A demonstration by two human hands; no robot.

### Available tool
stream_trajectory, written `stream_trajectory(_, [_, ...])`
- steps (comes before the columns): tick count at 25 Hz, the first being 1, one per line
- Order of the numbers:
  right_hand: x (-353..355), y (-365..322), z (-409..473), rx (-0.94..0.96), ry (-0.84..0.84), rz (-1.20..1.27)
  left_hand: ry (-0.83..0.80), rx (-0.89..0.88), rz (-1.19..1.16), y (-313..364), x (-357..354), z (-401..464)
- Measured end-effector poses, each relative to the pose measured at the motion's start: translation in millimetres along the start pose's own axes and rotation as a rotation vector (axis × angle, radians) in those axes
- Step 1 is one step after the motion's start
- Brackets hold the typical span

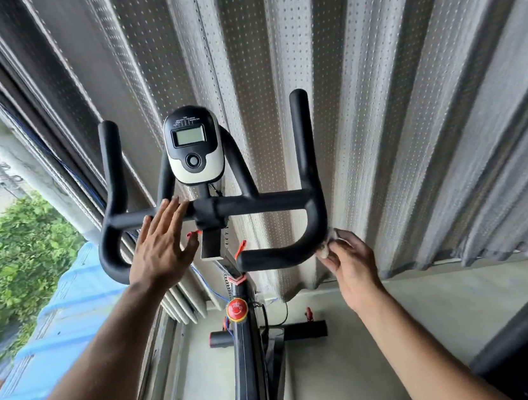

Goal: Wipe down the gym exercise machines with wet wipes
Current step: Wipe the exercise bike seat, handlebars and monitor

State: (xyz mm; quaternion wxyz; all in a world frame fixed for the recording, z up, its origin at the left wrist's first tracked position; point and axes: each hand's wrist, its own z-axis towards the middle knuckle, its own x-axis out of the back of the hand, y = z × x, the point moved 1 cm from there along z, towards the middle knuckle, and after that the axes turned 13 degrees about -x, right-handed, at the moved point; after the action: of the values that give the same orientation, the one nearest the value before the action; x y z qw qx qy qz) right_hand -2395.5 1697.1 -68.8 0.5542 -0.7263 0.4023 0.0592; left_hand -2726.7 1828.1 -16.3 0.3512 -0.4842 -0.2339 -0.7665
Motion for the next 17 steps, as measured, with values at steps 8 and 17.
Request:
stream_trajectory(8, [-28.2,-85.4,36.8,1.014,-0.034,-1.239,0.148,-0.27,0.192,106.9,3.0,83.6])
stream_trajectory(17, [-65.2,-118.0,100.4,1.226,-0.14,-1.349,0.12,-0.239,0.398,99.6,-33.8,117.8])
